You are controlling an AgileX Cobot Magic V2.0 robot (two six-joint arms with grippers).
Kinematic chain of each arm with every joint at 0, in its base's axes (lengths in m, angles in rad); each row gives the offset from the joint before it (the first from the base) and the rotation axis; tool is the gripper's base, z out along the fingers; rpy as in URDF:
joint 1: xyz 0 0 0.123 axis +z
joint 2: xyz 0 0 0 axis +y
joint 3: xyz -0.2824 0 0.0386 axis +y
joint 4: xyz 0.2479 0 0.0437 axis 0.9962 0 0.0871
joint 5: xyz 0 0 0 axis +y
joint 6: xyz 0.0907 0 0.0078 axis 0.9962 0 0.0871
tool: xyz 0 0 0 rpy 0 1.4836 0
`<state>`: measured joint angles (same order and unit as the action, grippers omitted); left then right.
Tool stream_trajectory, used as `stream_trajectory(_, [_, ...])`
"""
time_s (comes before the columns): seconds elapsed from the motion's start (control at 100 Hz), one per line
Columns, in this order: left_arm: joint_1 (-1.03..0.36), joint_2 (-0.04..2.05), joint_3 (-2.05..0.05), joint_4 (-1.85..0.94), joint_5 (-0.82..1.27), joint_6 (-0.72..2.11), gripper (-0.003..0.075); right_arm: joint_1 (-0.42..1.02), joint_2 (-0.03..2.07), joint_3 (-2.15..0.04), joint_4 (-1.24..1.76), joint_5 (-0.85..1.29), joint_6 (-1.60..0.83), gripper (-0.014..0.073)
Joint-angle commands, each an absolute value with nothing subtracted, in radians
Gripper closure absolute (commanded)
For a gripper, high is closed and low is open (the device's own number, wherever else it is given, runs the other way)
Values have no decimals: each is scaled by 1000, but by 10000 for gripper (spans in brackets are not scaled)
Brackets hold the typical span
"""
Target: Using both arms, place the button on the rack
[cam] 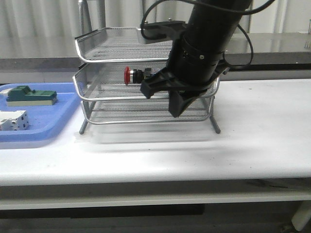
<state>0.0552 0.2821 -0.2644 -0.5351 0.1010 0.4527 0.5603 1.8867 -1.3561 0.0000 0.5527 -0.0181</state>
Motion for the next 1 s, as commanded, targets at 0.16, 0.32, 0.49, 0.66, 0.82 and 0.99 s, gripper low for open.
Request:
stream_trajectory(0.16, [52,289,-293,-549,39,443,741,519,1863,-1462,-44,503,-30,657])
stream_trajectory(0.32, [52,289,-293,-549,39,443,741,527,1862,-1471,-41,571,-29,657])
stream_trajectory(0.49, [52,289,-293,-549,39,443,741,536,1832,-1467,-25,643,-27,657])
stream_trajectory(0.66, [52,289,-293,-549,39,443,741,536,1772,-1466,-25,707,-19,657])
stream_trajectory(0.82, [52,289,-293,-549,39,443,741,525,1688,-1456,-54,725,-19,657])
stream_trajectory(0.99, [52,289,-293,-549,39,443,741,451,1571,-1366,-63,704,-11,657])
